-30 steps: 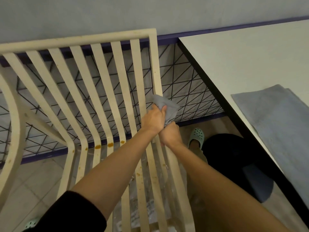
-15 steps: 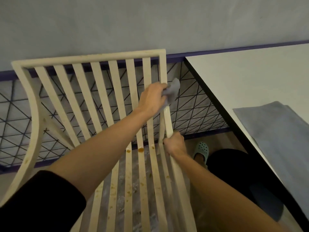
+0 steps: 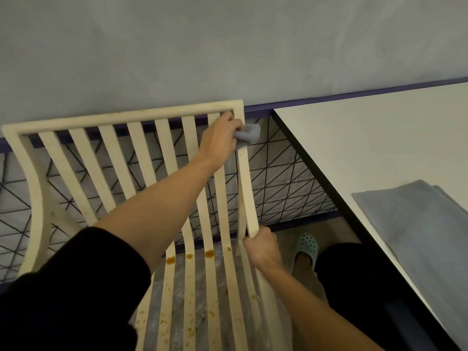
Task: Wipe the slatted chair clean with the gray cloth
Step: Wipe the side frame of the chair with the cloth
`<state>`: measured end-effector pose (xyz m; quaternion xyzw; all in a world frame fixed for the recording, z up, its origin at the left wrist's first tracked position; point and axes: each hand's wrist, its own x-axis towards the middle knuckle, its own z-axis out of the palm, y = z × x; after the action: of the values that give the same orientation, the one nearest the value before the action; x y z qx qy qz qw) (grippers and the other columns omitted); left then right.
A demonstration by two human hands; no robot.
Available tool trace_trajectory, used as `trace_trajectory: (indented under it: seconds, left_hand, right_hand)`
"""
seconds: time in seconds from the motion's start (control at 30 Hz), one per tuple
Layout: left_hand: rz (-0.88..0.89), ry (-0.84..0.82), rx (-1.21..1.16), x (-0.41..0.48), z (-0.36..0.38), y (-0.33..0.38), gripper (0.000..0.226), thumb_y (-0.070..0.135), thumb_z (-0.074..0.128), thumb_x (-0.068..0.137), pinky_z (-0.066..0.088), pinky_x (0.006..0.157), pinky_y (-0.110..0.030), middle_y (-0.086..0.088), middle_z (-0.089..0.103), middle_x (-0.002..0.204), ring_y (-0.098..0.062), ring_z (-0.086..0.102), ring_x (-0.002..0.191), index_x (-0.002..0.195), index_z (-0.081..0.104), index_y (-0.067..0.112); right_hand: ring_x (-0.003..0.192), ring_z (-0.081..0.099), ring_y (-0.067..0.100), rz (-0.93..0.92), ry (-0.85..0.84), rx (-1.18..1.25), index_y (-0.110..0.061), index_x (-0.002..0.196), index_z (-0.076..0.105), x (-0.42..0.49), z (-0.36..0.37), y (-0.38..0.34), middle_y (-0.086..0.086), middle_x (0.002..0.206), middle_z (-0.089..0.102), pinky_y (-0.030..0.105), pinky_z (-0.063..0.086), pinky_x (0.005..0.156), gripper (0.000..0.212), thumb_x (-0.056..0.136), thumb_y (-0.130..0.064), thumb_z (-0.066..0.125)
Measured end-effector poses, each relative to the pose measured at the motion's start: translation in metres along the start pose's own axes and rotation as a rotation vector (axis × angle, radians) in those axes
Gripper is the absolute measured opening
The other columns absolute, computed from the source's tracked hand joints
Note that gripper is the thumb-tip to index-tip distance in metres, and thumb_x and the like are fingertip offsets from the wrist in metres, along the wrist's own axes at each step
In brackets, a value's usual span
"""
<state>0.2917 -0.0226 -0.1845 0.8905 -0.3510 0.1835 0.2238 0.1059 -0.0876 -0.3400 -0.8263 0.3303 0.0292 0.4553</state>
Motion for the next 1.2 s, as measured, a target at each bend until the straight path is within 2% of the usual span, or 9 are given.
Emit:
trace_trajectory:
  seconds: [0.1, 0.2, 0.33, 0.5, 0.67, 0.8, 0.97, 1.1, 1.2]
  left_hand:
    - [-0.026, -0.08, -0.005, -0.019, 0.016, -0.002, 0.009, 0.011, 0.059, 0.087, 0.028, 0.065, -0.013, 0.001, 0.046, 0.095, -0.014, 0.048, 0.084, 0.096, 0.062, 0.012]
    - [0.032, -0.163, 0.058, -0.041, 0.029, -0.001, 0.012, 0.007, 0.06, 0.085, 0.034, 0.068, -0.024, -0.006, 0.051, 0.099, -0.022, 0.054, 0.086, 0.097, 0.063, 0.01]
    - [0.09, -0.238, 0.101, -0.072, 0.037, 0.009, 0.019, 0.012, 0.056, 0.088, 0.042, 0.066, -0.03, -0.007, 0.052, 0.105, -0.024, 0.057, 0.087, 0.105, 0.063, 0.01]
    - [0.257, -0.435, 0.117, -0.101, 0.037, 0.02, 0.021, 0.013, 0.05, 0.092, 0.036, 0.062, -0.03, -0.009, 0.05, 0.101, -0.025, 0.056, 0.078, 0.106, 0.064, 0.009]
    - [0.303, -0.537, 0.129, -0.083, 0.027, 0.02, 0.023, 0.009, 0.05, 0.091, 0.043, 0.068, -0.034, -0.006, 0.05, 0.098, -0.025, 0.056, 0.083, 0.105, 0.069, 0.013]
    - [0.265, -0.493, 0.185, -0.047, 0.018, 0.019, 0.018, 0.011, 0.054, 0.09, 0.044, 0.067, -0.034, -0.003, 0.049, 0.095, -0.024, 0.057, 0.084, 0.102, 0.067, 0.016]
    - [0.241, -0.364, 0.287, 0.008, -0.007, 0.01, 0.02, 0.014, 0.058, 0.09, 0.036, 0.066, -0.032, -0.005, 0.048, 0.101, -0.025, 0.057, 0.088, 0.109, 0.063, 0.014]
    - [0.177, -0.185, 0.25, 0.039, -0.025, 0.011, 0.018, 0.01, 0.054, 0.091, 0.041, 0.071, -0.037, -0.012, 0.05, 0.107, -0.031, 0.055, 0.091, 0.108, 0.061, 0.01]
    - [0.134, -0.106, 0.214, 0.044, -0.027, 0.01, 0.019, 0.006, 0.055, 0.09, 0.045, 0.074, -0.04, -0.013, 0.049, 0.107, -0.031, 0.054, 0.09, 0.109, 0.06, 0.007]
  right_hand:
    - [0.079, 0.066, 0.026, -0.001, -0.003, -0.005, -0.008, 0.104, 0.06, 0.0, 0.0, -0.001, 0.009, 0.095, 0.063, 0.038, 0.06, 0.065, 0.024, 0.084, -0.021, 0.061]
    - [0.078, 0.066, 0.027, -0.007, -0.002, -0.004, -0.009, 0.102, 0.06, -0.001, 0.0, -0.001, 0.008, 0.094, 0.062, 0.042, 0.06, 0.065, 0.022, 0.083, -0.021, 0.06]
    - [0.079, 0.064, 0.025, 0.005, -0.001, -0.009, -0.012, 0.1, 0.06, -0.002, -0.001, -0.005, 0.007, 0.094, 0.063, 0.041, 0.06, 0.068, 0.023, 0.08, -0.024, 0.06]
    - [0.081, 0.064, 0.027, 0.012, 0.007, -0.013, -0.012, 0.096, 0.061, -0.005, -0.002, -0.007, 0.008, 0.093, 0.064, 0.038, 0.057, 0.068, 0.024, 0.077, -0.026, 0.061]
    - [0.081, 0.065, 0.029, 0.002, 0.011, -0.016, -0.013, 0.096, 0.061, -0.005, -0.001, -0.008, 0.009, 0.094, 0.064, 0.04, 0.058, 0.069, 0.027, 0.075, -0.029, 0.06]
    - [0.082, 0.065, 0.025, -0.006, 0.002, -0.008, -0.013, 0.102, 0.06, -0.006, -0.003, -0.008, 0.006, 0.095, 0.062, 0.042, 0.059, 0.073, 0.024, 0.081, -0.026, 0.061]
    - [0.083, 0.064, 0.022, -0.002, -0.008, -0.004, -0.012, 0.106, 0.058, -0.002, -0.003, -0.004, 0.006, 0.097, 0.061, 0.04, 0.06, 0.072, 0.024, 0.086, -0.023, 0.061]
    - [0.082, 0.064, 0.018, -0.013, -0.015, 0.014, -0.012, 0.11, 0.059, -0.001, -0.002, -0.001, 0.005, 0.097, 0.062, 0.031, 0.058, 0.067, 0.027, 0.087, -0.025, 0.063]
    - [0.082, 0.064, 0.019, -0.015, -0.013, 0.011, -0.011, 0.109, 0.06, -0.001, -0.002, -0.001, 0.006, 0.097, 0.062, 0.03, 0.056, 0.063, 0.026, 0.086, -0.025, 0.062]
